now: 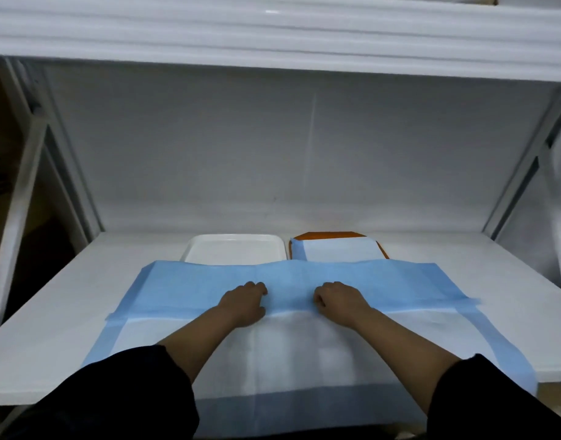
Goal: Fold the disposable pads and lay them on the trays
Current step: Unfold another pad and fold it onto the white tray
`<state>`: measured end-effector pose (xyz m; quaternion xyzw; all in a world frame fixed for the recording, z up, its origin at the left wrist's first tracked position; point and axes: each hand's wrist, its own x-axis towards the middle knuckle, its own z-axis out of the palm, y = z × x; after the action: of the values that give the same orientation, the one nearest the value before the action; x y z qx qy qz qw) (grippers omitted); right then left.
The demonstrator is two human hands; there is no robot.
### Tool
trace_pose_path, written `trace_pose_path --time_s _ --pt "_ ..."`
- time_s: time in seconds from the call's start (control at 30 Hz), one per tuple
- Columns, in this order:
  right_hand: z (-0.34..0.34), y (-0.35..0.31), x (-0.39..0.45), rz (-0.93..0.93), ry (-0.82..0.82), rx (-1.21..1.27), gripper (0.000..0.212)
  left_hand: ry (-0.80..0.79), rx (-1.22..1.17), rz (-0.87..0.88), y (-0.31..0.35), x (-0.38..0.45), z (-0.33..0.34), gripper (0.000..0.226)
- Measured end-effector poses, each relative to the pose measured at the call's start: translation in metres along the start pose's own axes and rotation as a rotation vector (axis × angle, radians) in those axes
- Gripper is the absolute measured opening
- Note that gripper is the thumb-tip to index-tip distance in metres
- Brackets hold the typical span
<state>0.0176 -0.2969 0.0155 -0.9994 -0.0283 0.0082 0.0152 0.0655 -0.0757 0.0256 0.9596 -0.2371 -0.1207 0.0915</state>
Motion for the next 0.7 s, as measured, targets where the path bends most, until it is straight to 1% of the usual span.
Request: trace_pose_path --time_s 0.1,0.2,0.27,0.33,0.4,0.47,0.53,0.57,0.63,0.7 --pt "0.010 0.007 0.018 0.029 -0.170 -0.001 0.045 -0.093 0.033 -0.028 -0.008 0.017 0.006 0.063" --pt "0.017 0.011 0.026 0.045 -0.207 0.054 0.060 -0.153 0.058 -0.030 -0.013 0.030 0.015 0.072" --pt "0.022 0.013 0.031 0.042 -0.225 0.084 0.063 -0.162 0.121 -0.033 -0.016 0.037 0.021 0.077" --pt "0.025 0.015 0.034 0.044 -0.214 0.109 0.064 -0.130 0.217 -0.054 -0.017 0.042 0.024 0.081" --pt "0.024 0.019 0.036 0.066 -0.209 0.165 0.061 -0.098 0.250 -0.086 -0.019 0.046 0.026 0.082" --pt "0.023 0.021 0.037 0.085 -0.223 0.208 0.048 -0.100 0.227 -0.109 -0.020 0.048 0.025 0.070" --pt "0.023 0.023 0.037 0.083 -0.218 0.241 0.021 -0.108 0.201 -0.116 -0.020 0.048 0.025 0.051" --pt "0.023 0.024 0.037 0.082 -0.211 0.255 0.012 -0.103 0.194 -0.122 -0.020 0.047 0.024 0.042" --pt "0.020 0.025 0.035 0.088 -0.185 0.274 0.027 -0.076 0.168 -0.142 -0.017 0.042 0.023 0.031" --pt "0.018 0.025 0.034 0.083 -0.150 0.289 0.032 -0.064 0.125 -0.157 -0.017 0.041 0.023 0.028"
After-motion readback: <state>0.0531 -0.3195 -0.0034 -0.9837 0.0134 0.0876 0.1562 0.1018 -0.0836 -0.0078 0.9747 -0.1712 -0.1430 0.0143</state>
